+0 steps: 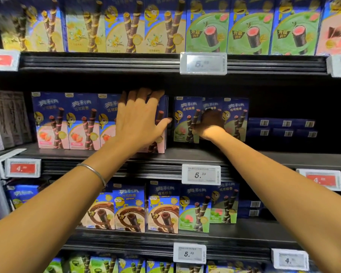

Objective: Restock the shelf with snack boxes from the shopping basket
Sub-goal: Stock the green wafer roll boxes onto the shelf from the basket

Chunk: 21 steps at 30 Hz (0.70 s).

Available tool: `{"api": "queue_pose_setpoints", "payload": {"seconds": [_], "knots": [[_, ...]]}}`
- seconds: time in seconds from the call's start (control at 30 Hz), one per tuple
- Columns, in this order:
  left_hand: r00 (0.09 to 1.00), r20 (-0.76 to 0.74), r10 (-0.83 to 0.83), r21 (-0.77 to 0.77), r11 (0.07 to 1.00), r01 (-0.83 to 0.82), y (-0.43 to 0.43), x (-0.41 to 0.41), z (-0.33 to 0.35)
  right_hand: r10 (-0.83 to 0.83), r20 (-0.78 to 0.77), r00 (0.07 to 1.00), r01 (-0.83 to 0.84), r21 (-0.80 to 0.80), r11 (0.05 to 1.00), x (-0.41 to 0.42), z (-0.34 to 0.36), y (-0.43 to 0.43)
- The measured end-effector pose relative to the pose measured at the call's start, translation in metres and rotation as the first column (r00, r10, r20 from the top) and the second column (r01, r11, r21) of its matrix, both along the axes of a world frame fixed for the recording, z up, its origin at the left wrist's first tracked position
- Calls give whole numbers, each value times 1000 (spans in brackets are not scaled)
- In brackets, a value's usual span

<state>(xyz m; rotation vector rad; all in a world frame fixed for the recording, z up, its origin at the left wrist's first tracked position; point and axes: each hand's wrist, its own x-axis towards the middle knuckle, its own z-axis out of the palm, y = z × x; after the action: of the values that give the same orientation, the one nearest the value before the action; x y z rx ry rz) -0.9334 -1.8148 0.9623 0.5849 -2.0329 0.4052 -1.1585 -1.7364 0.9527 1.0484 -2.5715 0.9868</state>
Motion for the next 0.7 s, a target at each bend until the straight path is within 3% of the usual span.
{"api": "queue_pose_setpoints", "payload": {"seconds": [0.33, 0.7], "knots": [[1000, -7, 6, -10, 1000, -6, 5, 1, 0, -85, -262, 961, 104, 57, 993, 1, 1, -11], [1000, -16, 14, -4, 1000, -14, 5, -1, -1, -89, -150, 985, 72, -116, 991, -1, -7, -18]]}}
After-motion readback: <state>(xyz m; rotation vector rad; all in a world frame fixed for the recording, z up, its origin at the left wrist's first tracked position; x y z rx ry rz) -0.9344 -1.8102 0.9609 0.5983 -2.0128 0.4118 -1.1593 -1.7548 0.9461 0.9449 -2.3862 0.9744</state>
